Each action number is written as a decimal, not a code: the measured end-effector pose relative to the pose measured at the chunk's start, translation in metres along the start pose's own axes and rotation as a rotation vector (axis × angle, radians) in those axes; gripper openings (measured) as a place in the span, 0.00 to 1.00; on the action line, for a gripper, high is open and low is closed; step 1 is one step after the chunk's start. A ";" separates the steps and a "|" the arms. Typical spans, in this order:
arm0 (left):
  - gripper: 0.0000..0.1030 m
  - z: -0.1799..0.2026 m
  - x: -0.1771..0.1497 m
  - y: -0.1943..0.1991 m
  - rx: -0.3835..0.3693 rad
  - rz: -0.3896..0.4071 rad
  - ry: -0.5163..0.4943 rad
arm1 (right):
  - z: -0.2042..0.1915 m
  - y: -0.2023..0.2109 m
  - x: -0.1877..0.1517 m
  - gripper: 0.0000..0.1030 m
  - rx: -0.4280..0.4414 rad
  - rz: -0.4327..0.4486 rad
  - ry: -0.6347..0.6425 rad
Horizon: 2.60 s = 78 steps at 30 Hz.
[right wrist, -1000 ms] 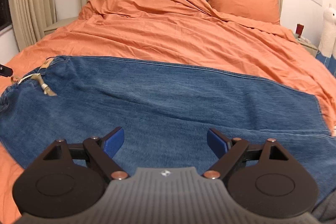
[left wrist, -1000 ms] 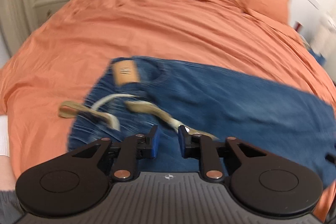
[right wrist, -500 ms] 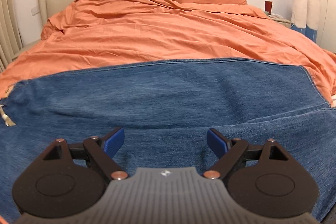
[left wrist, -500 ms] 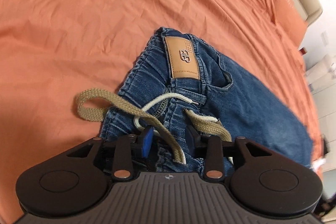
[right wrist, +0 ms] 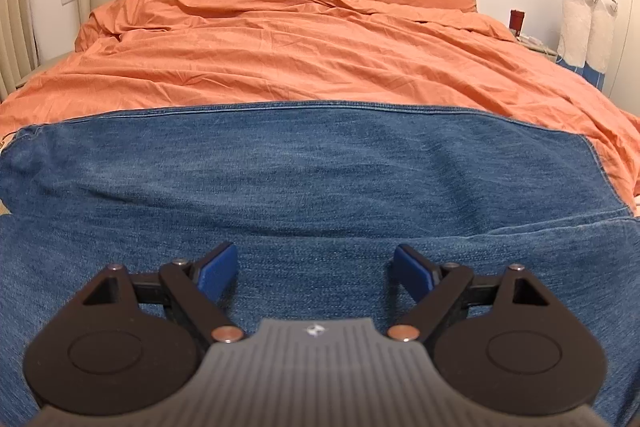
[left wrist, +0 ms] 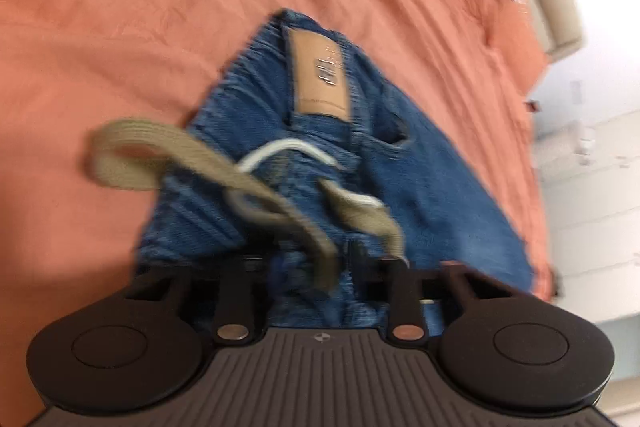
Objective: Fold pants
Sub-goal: 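Lower the left gripper to the jeans waistband by the drawstring and close, then grasp the jeans leg cuff with the right gripper while the left holds the waistband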
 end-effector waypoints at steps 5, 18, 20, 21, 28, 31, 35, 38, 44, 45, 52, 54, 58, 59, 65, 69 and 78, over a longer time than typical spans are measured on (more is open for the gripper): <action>0.08 0.068 -0.024 0.047 0.049 0.192 -0.206 | 0.003 0.005 0.000 0.80 -0.044 0.016 0.015; 0.10 0.026 -0.034 0.001 0.494 0.098 -0.287 | 0.039 0.031 0.009 0.79 -0.139 0.011 0.011; 0.17 0.026 -0.037 -0.002 0.524 0.089 -0.303 | 0.052 0.034 0.011 0.79 -0.130 -0.021 -0.012; 0.20 0.031 -0.039 -0.002 0.553 0.089 -0.314 | 0.059 0.035 0.011 0.79 -0.127 -0.044 -0.022; 0.45 0.077 -0.049 0.022 0.718 0.158 -0.499 | 0.116 0.046 0.017 0.79 -0.130 -0.152 -0.029; 0.45 0.103 -0.060 0.032 0.680 0.163 -0.563 | 0.149 0.058 0.021 0.73 -0.138 -0.176 -0.024; 0.45 0.134 -0.084 0.035 0.620 0.121 -0.663 | 0.208 0.074 0.027 0.71 -0.213 -0.211 -0.039; 0.45 0.147 -0.105 0.032 0.589 0.084 -0.716 | 0.264 0.086 0.028 0.71 -0.273 -0.239 -0.131; 0.45 0.140 -0.135 0.021 0.589 0.007 -0.761 | 0.361 0.096 -0.002 0.66 -0.315 -0.307 -0.411; 0.45 0.137 -0.138 0.019 0.577 -0.004 -0.754 | 0.371 0.095 -0.009 0.64 -0.303 -0.314 -0.459; 0.45 0.130 -0.151 0.019 0.579 -0.012 -0.720 | 0.395 0.065 -0.054 0.39 -0.075 -0.340 -0.872; 0.45 0.132 -0.155 0.020 0.571 -0.011 -0.723 | 0.394 0.058 -0.057 0.06 -0.033 -0.335 -0.950; 0.45 0.141 -0.164 0.022 0.551 -0.030 -0.774 | 0.395 0.072 -0.027 0.00 -0.011 -0.246 -0.945; 0.45 0.144 -0.167 0.022 0.542 -0.035 -0.794 | 0.394 0.080 -0.015 0.00 -0.017 -0.226 -0.924; 0.45 0.156 -0.187 0.020 0.482 -0.085 -0.918 | 0.388 0.100 0.010 0.00 -0.112 -0.227 -0.787; 0.48 0.159 -0.203 0.018 0.465 -0.152 -1.014 | 0.389 0.079 -0.022 0.00 -0.168 -0.325 -0.757; 0.63 0.144 -0.257 -0.001 0.573 -0.391 -1.350 | 0.388 0.094 -0.018 0.20 -0.328 -0.372 -0.523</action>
Point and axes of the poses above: each gripper's, at about its wrist camera, not at the fingertips, and y roughly against the way its jaws point, z to its right, x to its top, the point moved 4 cm from there along -y, roughly the way its jaws point, and after that the axes turned 6 degrees about -x, right-handed, at the moved point
